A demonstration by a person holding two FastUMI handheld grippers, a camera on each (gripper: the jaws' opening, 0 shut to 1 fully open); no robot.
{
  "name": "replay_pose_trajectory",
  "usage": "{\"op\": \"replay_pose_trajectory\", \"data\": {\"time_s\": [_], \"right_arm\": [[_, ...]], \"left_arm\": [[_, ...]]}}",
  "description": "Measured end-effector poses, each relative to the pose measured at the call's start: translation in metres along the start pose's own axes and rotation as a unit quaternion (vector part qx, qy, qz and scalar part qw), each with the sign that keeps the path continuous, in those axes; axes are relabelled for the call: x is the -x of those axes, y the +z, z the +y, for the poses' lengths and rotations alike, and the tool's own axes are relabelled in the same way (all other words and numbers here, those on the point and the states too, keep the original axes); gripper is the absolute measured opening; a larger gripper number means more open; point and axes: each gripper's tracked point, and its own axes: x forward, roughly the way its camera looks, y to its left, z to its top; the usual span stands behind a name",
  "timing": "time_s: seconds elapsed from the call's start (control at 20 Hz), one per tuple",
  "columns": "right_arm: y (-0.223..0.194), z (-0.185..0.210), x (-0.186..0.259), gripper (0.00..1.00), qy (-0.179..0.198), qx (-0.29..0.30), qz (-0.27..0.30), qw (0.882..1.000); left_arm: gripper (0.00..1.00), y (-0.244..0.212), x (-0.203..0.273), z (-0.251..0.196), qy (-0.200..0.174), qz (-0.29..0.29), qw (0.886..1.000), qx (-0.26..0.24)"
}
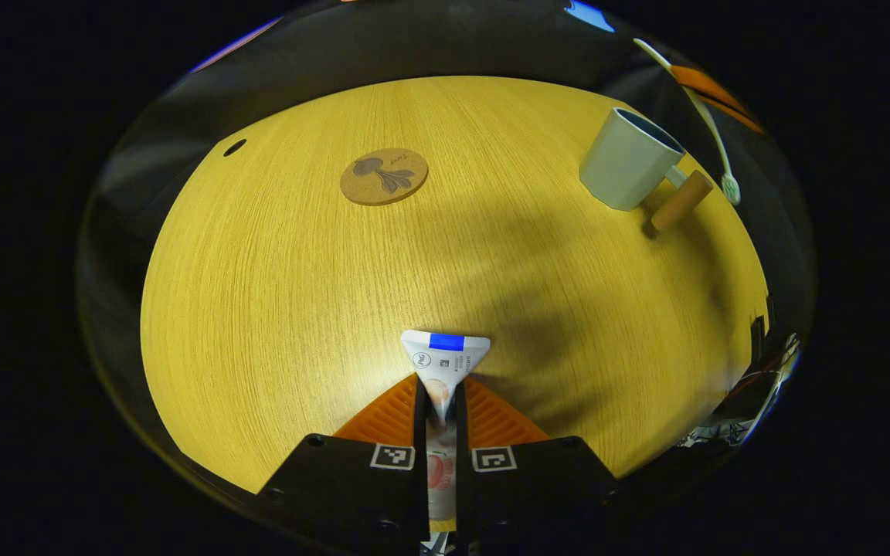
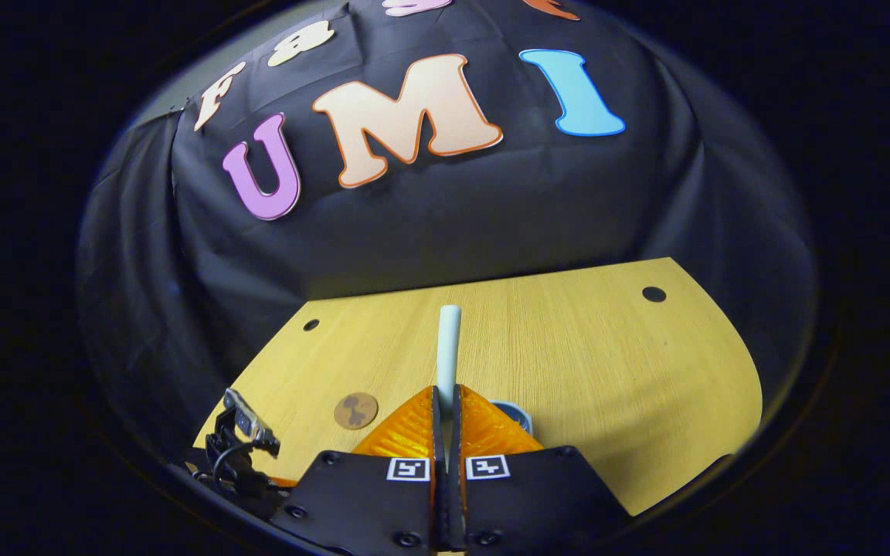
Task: Put the toothbrush and toothpaste on the desktop into the cup, then pick up the cup and place it on the coaster on the desktop.
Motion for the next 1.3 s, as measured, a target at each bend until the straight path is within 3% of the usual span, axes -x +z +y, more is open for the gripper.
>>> {"op": "replay_pose_trajectory", "data": {"time_s": [0.4, 0.75, 1.2, 1.3], "right_arm": [[0.030, -0.020, -0.028, 0.02, -0.017, -0.014, -0.059, 0.998], [0.012, -0.034, -0.054, 0.03, -0.043, 0.020, -0.064, 0.997], [-0.033, -0.045, -0.050, 0.03, -0.078, 0.051, -0.020, 0.995], [-0.042, -0.043, -0.046, 0.07, -0.073, 0.050, 0.001, 0.996]], "left_arm": [[0.12, 0.000, 0.000, 0.000, 0.004, -0.015, 1.000, -0.002], [0.13, 0.000, 0.000, 0.000, 0.006, -0.022, 1.000, -0.001], [0.12, 0.002, 0.001, 0.000, -0.002, -0.053, 0.999, -0.007], [0.12, 0.002, 0.001, 0.000, -0.005, -0.061, 0.998, -0.013]]}}
